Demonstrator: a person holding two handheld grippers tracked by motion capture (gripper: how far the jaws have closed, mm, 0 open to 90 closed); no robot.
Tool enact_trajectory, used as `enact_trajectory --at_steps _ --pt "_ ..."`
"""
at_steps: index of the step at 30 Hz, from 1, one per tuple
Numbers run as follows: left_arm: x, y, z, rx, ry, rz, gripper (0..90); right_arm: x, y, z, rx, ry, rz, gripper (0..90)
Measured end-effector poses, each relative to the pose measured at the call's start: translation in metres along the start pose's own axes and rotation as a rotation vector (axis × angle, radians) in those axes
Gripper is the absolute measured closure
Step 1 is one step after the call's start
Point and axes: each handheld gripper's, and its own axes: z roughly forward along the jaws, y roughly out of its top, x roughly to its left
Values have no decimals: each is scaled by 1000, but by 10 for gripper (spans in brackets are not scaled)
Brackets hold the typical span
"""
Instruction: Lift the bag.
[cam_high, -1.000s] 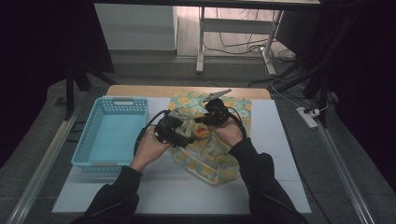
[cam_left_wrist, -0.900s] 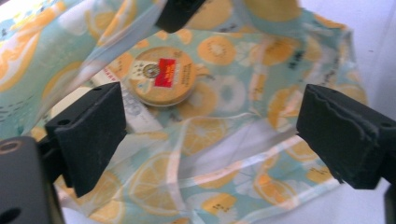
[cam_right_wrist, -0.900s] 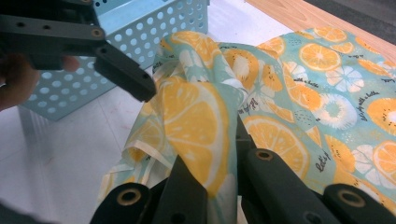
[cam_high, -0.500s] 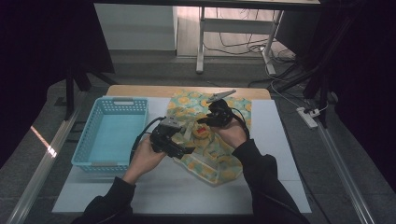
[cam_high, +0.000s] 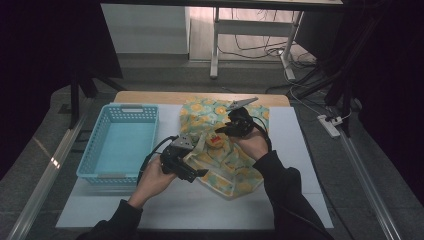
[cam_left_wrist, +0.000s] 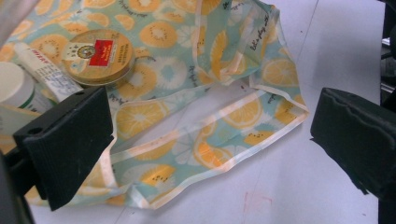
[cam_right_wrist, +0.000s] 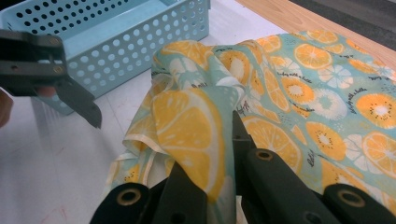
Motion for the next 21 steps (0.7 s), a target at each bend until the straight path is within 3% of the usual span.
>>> enact_trajectory --at_steps 6,10,13,21 --pt "2 0 11 21 -3 -16 0 1 1 -1 10 8 2 889" --pt "7 -1 20 36 29 -4 0 0 1 0 16 9 2 889" --pt "13 -1 30 52 21 7 0 -1 1 0 17 8 4 889" --pt "22 4 62 120 -6 86 0 -2 0 1 22 7 5 888"
